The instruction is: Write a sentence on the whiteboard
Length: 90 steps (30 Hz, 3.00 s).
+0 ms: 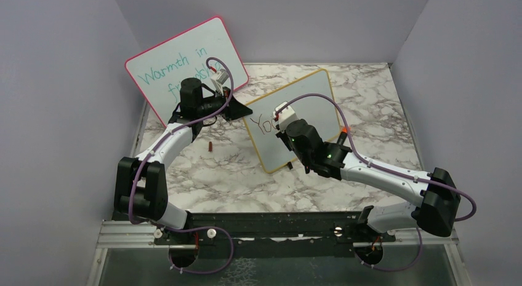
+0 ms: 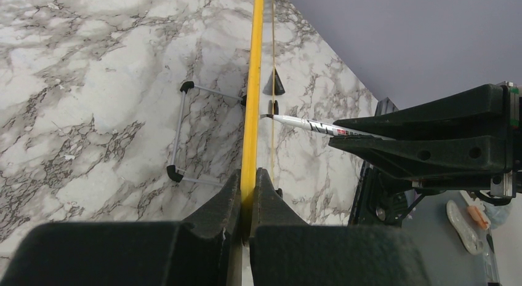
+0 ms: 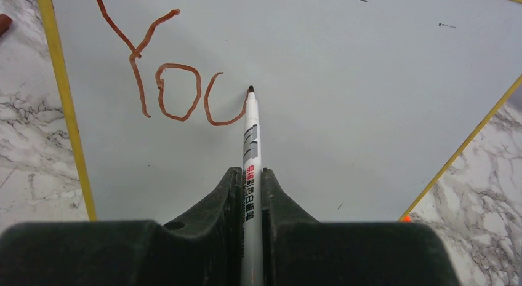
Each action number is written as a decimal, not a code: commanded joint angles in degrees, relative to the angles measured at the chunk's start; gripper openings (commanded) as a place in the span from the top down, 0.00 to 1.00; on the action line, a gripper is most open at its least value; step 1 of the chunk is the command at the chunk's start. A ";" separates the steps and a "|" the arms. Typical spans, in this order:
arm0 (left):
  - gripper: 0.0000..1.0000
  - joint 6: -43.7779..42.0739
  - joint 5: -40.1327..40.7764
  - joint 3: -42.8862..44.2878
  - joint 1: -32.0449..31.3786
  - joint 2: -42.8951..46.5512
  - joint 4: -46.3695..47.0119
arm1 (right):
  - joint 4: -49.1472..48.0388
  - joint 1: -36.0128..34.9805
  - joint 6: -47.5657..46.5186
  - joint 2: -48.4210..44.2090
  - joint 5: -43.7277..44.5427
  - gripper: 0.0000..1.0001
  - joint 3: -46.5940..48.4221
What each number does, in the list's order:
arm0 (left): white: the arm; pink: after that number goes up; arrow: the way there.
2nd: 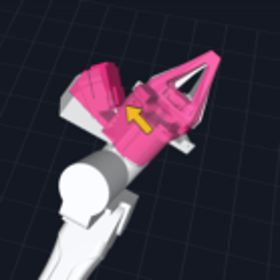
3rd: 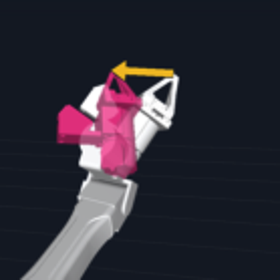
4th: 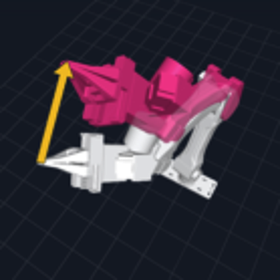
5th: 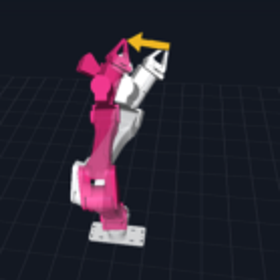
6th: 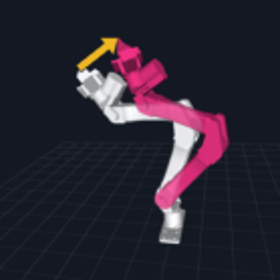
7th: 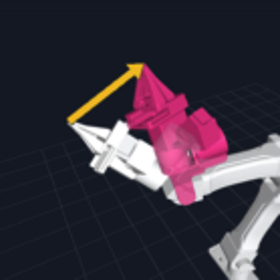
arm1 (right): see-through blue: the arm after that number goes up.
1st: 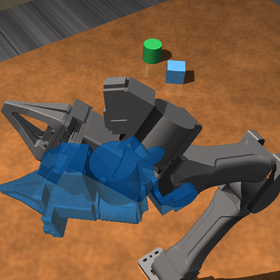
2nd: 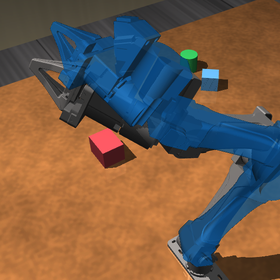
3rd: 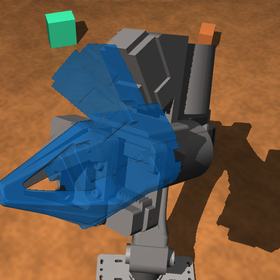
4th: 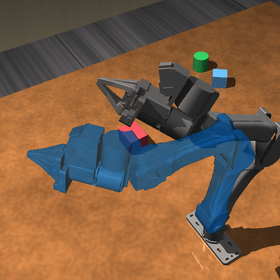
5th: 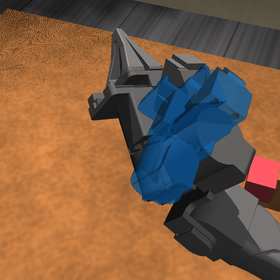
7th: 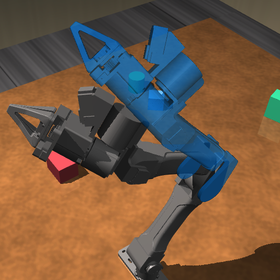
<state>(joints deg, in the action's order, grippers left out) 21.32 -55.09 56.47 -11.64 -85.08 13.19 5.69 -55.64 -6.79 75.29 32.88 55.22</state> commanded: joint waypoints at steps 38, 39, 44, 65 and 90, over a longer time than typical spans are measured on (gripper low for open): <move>1.00 -5.15 -1.60 -1.18 -1.56 -3.16 -6.93 | 7.81 0.62 3.43 -1.22 -2.47 0.99 -0.98; 1.00 -5.15 -1.60 -1.18 -1.58 -3.21 -6.95 | 7.98 0.62 3.51 -1.24 -2.47 0.99 -1.03; 1.00 -5.15 -1.64 -1.18 -1.63 -3.27 -7.03 | 8.00 0.62 3.62 -1.61 -1.50 0.99 -1.45; 1.00 -5.41 -1.69 -1.10 -1.57 -3.18 -7.30 | -1.71 3.23 2.29 -4.99 -0.26 0.99 -2.34; 1.00 -6.01 -1.51 -0.67 -1.62 -3.49 -8.09 | -5.19 4.75 0.81 -2.14 -4.30 0.99 0.72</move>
<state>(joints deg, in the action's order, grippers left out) 20.21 -55.92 57.28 -11.64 -85.67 12.34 2.79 -51.24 -5.58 72.53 30.11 53.45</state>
